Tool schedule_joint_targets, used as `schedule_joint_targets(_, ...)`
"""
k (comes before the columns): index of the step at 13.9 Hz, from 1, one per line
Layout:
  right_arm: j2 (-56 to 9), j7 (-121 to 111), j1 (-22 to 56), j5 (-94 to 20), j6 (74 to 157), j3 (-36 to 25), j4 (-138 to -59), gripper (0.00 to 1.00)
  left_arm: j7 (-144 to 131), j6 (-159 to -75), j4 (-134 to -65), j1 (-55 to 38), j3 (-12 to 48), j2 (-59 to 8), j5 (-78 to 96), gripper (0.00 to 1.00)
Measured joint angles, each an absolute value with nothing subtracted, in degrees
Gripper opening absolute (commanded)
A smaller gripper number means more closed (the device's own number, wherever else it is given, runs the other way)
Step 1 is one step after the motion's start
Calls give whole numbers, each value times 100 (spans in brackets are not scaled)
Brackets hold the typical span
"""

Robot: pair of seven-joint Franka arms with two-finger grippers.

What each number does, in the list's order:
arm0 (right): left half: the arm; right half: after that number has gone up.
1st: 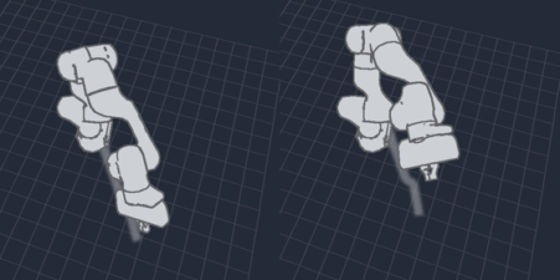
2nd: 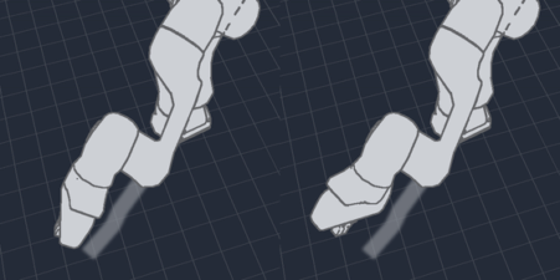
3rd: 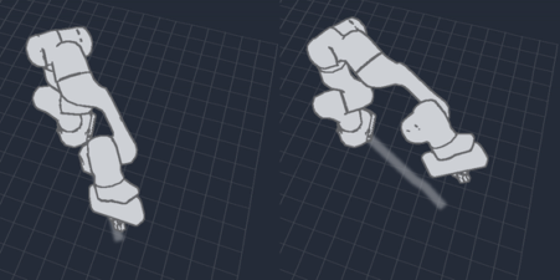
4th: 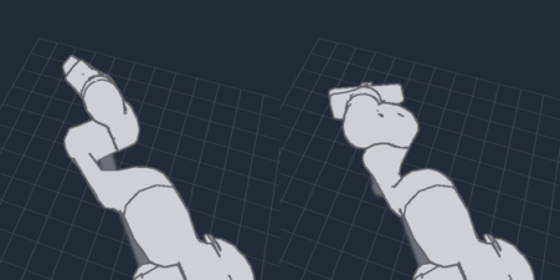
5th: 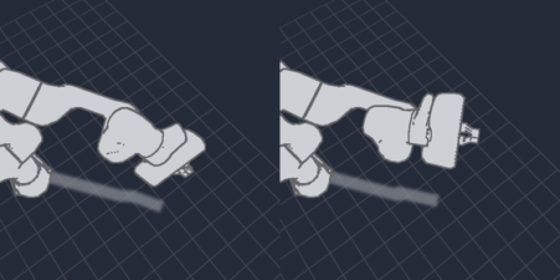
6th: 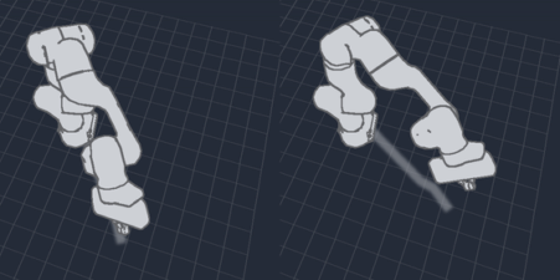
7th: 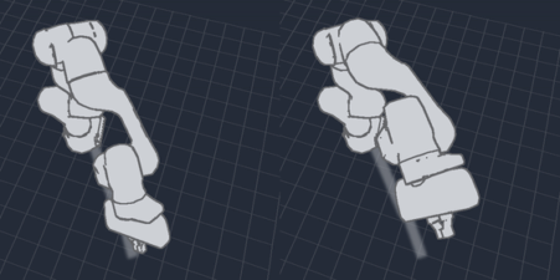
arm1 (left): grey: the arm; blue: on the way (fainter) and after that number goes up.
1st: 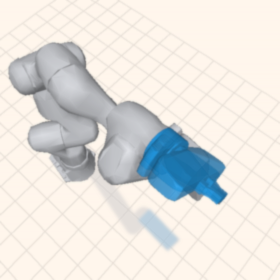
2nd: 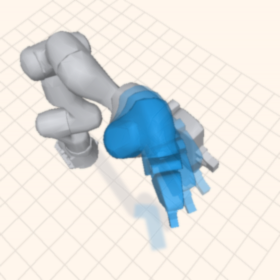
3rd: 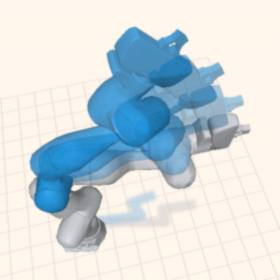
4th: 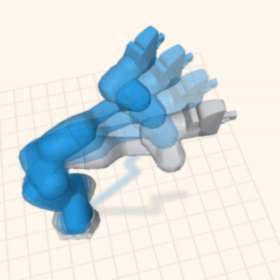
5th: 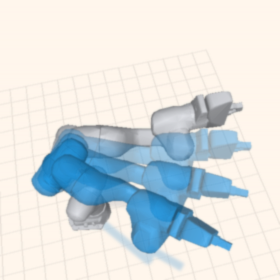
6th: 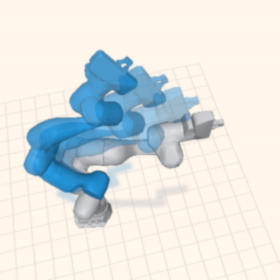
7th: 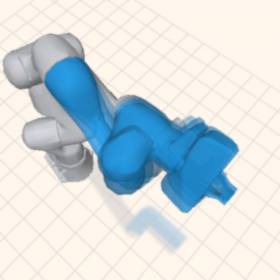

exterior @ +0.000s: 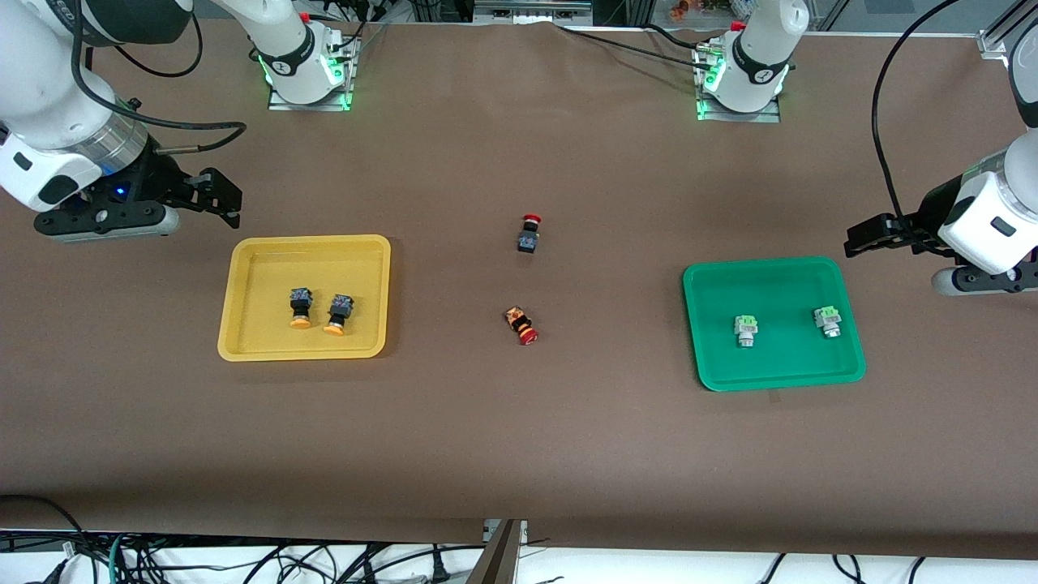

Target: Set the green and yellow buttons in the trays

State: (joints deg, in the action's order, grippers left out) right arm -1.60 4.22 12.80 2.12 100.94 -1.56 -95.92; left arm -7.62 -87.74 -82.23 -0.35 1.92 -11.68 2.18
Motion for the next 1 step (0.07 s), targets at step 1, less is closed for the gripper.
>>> schedule_joint_targets(1, -160, 423, 1279, 212, 10080, -170, -9592, 100, -762, -8774, -8223, -34, 192, -1169, 218, 100)
